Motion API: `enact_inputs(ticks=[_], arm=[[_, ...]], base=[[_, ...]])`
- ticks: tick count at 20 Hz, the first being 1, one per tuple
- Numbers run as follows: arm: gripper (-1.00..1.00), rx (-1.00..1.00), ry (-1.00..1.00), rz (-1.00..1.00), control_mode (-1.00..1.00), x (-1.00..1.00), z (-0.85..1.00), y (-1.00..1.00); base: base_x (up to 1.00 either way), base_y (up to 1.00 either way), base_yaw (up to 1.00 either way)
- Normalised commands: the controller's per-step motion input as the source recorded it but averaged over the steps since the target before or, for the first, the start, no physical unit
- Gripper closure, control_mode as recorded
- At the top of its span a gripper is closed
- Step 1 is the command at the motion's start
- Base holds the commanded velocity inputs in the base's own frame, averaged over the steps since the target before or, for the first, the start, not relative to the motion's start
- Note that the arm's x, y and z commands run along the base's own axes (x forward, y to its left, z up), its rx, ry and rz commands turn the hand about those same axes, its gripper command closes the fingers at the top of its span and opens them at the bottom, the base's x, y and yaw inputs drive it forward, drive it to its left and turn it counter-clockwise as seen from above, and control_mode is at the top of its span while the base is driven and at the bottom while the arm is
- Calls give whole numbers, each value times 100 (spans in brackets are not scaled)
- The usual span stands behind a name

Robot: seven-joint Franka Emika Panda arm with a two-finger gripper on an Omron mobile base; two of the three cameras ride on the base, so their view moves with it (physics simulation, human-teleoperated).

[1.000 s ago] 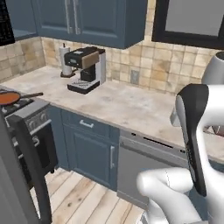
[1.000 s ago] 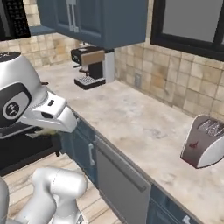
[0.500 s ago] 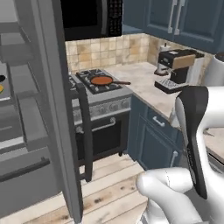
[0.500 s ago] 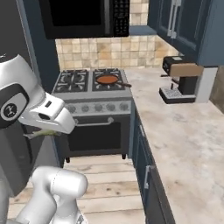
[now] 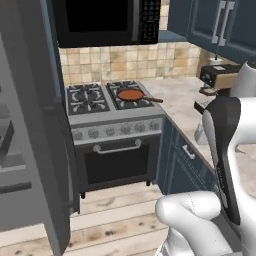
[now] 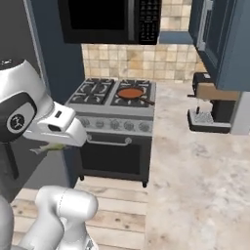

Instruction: Retrieve the fish from the fridge and place it on the saucepan with marinade on the stove.

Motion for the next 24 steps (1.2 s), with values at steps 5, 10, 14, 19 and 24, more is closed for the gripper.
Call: enact_inputs(ticks=[5, 10, 14, 19, 24], arm=[[100, 0, 0, 0, 100, 0, 0, 0], [100, 0, 0, 0, 100, 0, 0, 0], [100, 0, 0, 0, 100, 0, 0, 0], [100, 0, 0, 0, 100, 0, 0, 0], [100, 0, 0, 0, 100, 0, 0, 0]], base=[[71, -35, 9], [74, 0, 24], [69, 0, 35], [66, -14, 18], [54, -14, -5]])
